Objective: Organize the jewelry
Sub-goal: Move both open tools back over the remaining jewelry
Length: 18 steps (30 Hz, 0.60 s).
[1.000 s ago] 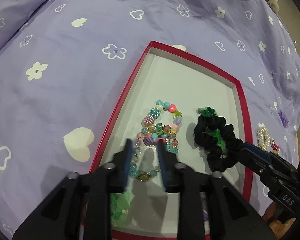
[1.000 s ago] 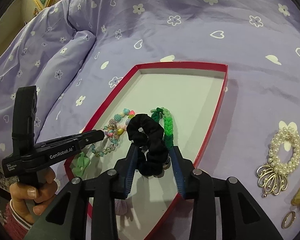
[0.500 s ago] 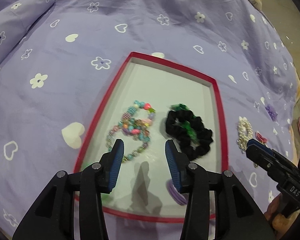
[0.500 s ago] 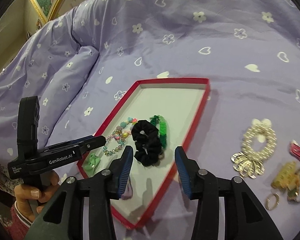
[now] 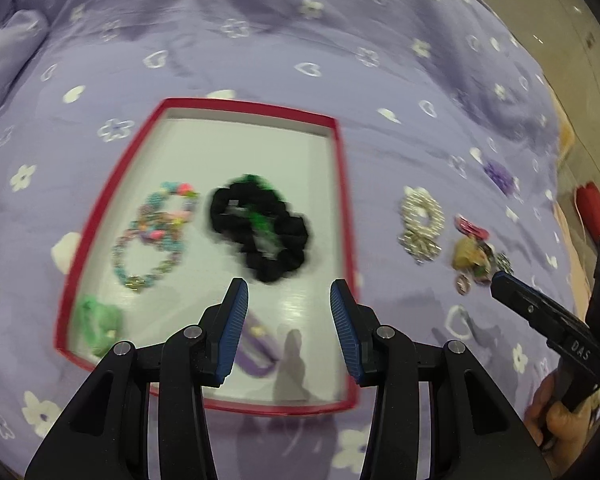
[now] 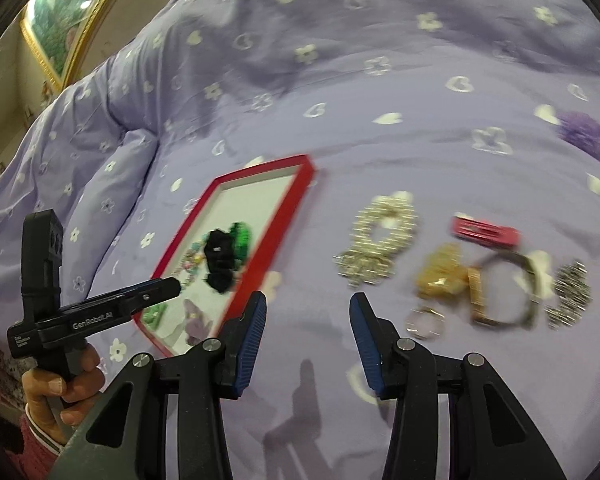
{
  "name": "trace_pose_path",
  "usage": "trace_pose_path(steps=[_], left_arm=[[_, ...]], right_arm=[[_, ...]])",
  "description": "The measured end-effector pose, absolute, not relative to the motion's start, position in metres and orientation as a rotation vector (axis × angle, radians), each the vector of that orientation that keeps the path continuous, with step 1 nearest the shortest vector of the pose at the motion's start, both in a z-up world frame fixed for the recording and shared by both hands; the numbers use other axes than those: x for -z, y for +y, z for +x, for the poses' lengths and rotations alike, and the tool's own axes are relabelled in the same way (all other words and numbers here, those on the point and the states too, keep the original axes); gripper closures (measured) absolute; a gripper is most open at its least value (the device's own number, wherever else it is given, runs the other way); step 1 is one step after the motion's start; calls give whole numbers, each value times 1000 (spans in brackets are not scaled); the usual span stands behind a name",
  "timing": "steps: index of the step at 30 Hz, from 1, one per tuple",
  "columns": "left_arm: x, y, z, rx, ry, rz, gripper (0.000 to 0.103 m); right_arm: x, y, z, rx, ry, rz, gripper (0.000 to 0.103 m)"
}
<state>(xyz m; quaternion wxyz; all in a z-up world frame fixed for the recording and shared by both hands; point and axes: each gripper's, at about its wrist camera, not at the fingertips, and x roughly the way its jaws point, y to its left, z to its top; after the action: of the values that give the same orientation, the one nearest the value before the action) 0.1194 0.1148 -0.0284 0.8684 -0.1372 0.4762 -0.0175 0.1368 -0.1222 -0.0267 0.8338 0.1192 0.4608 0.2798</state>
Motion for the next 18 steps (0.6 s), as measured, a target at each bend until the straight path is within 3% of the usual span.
trace_pose_path(steps=[18], left_arm=[[24, -3, 149, 262, 1023, -109, 62]], right_arm=[[42, -250, 139, -335, 962, 279, 57]])
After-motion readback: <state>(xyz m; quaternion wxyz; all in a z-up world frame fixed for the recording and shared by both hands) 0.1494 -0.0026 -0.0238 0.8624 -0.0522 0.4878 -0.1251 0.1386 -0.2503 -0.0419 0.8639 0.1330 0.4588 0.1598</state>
